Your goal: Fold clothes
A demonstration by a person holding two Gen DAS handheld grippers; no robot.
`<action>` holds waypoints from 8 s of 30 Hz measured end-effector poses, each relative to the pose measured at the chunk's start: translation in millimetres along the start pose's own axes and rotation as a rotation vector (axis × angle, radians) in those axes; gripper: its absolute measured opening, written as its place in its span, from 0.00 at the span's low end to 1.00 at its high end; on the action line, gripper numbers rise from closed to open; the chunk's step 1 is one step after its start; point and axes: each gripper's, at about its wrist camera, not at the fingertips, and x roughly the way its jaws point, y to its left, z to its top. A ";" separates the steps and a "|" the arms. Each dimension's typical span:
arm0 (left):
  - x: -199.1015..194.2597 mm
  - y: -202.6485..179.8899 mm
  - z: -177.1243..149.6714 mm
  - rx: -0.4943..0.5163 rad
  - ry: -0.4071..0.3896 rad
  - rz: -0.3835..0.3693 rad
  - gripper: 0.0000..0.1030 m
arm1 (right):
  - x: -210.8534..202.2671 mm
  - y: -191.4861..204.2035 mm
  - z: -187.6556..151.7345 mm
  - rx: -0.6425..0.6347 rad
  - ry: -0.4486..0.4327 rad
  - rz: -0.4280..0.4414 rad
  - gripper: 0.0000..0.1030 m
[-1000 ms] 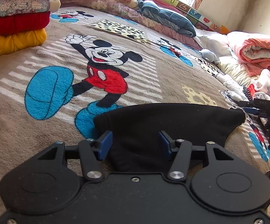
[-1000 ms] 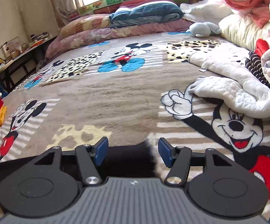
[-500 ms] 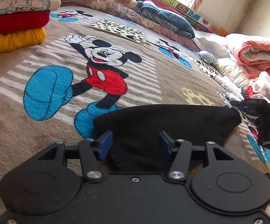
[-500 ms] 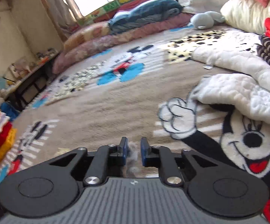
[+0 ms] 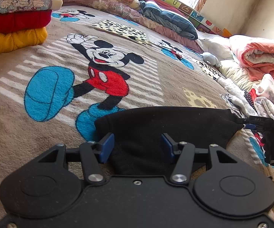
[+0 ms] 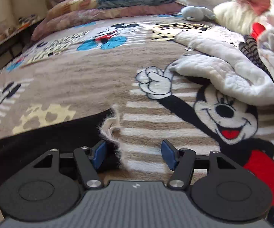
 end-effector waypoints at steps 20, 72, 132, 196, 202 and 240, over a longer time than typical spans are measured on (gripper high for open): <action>0.5 0.9 0.4 -0.008 0.001 -0.003 0.53 | -34.6 37.5 -7.9 -0.183 -0.055 -0.120 0.45; 0.4 3.6 1.2 -0.002 0.013 -0.027 0.55 | 37.4 54.5 11.2 0.027 0.027 0.245 0.44; -0.7 4.8 1.5 -0.017 0.016 -0.036 0.57 | -1.5 -35.7 -36.5 0.740 -0.087 0.328 0.58; 3.7 33.2 14.6 -0.246 -0.053 0.096 0.12 | -175.0 -16.0 -205.7 0.352 -0.279 0.113 0.66; -7.4 27.2 8.7 -0.225 -0.045 0.129 0.54 | -171.8 -15.2 -203.6 0.341 -0.255 0.115 0.66; -76.9 8.2 -81.5 -0.240 0.039 -0.011 0.24 | -163.0 -58.7 -197.9 0.438 -0.213 0.152 0.17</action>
